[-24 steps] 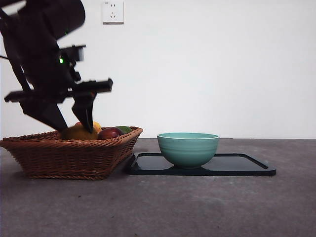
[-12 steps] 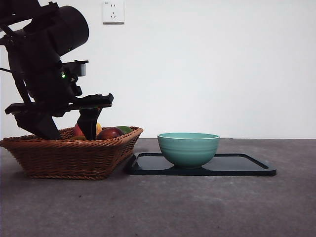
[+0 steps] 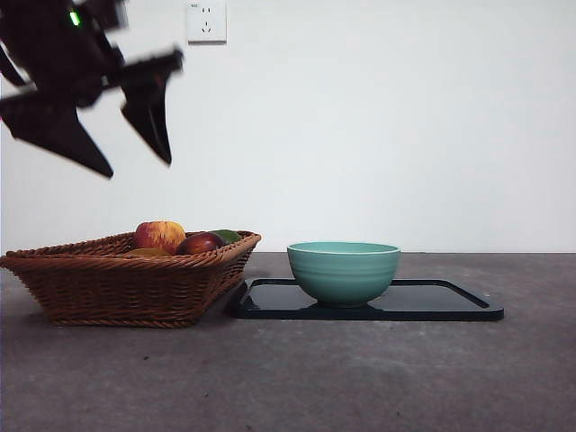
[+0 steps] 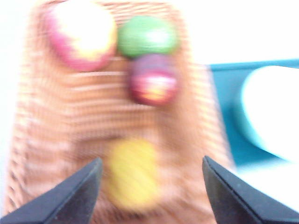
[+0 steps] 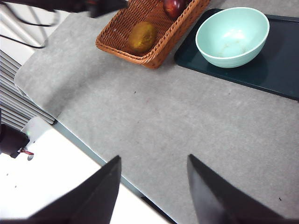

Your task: Pick up the wifruite, put it on the bowl, pick up the plate, put it on desk

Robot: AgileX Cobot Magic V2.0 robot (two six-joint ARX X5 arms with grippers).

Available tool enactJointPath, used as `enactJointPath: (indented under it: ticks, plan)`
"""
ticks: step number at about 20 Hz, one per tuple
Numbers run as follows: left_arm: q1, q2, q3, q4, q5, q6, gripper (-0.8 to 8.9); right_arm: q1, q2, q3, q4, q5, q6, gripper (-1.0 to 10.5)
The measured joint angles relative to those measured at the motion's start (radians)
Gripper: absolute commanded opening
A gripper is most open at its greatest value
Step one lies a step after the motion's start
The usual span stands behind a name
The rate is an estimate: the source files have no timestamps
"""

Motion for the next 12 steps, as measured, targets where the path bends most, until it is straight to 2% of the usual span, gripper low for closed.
enactJointPath:
  ticks: [6,12]
  plan:
    - [0.0,-0.226,0.0,-0.16,0.289,0.074,3.44,0.0,0.0,0.0,0.0,0.024,0.0,2.2]
    - [-0.001,-0.38,0.0,-0.322,0.483,0.165,3.44,0.0,0.0,0.0,0.0,0.024,0.0,2.2]
